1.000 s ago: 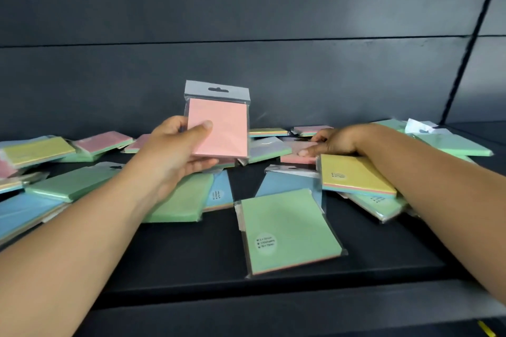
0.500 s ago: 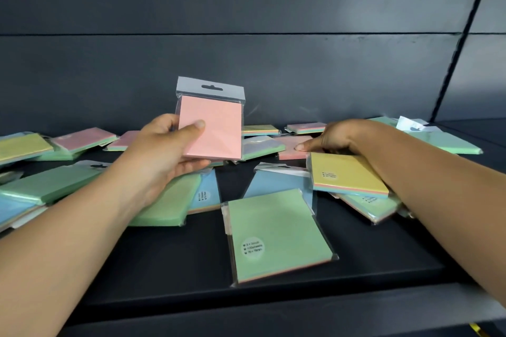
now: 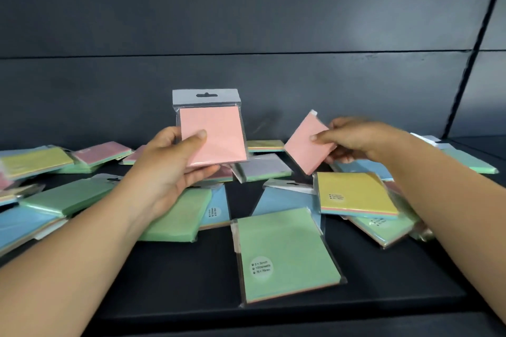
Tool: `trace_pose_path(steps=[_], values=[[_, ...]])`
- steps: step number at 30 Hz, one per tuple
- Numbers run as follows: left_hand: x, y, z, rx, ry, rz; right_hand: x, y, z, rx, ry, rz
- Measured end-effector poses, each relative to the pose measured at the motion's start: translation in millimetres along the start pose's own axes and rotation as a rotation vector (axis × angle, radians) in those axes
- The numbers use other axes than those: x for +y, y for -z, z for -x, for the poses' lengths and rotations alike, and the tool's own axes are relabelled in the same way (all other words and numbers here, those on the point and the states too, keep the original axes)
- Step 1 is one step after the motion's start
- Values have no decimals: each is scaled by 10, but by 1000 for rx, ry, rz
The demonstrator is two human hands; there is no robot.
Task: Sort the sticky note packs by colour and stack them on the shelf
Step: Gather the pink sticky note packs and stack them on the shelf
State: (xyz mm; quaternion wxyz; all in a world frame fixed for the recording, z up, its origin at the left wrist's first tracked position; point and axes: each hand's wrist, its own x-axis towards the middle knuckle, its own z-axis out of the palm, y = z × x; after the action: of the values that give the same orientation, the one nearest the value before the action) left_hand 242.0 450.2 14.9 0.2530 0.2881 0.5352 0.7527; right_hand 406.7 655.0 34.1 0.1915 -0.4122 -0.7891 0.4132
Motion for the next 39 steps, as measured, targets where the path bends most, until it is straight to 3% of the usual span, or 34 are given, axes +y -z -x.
trace_pose_path(steps=[5,10,13,20,31,39], values=[[95,7,68,9,-20,57,-262,-16,266,6,91,-326],[243,102,218,58,-10,128,-608,-248,560,-164,129,-750],[401,307,374,89,-48,149,-813,-419,776,-263,160,-862],[754,1251,801,220,-99,111,-1345,-1172,1200,-430,123,-774],[1351,3535,1298,495,-162,-212,-2511,-3148,1772,-442,91,-776],[1532,4826,1051,501,35,-446,-3092,-4202,1808,-403,24,-763]])
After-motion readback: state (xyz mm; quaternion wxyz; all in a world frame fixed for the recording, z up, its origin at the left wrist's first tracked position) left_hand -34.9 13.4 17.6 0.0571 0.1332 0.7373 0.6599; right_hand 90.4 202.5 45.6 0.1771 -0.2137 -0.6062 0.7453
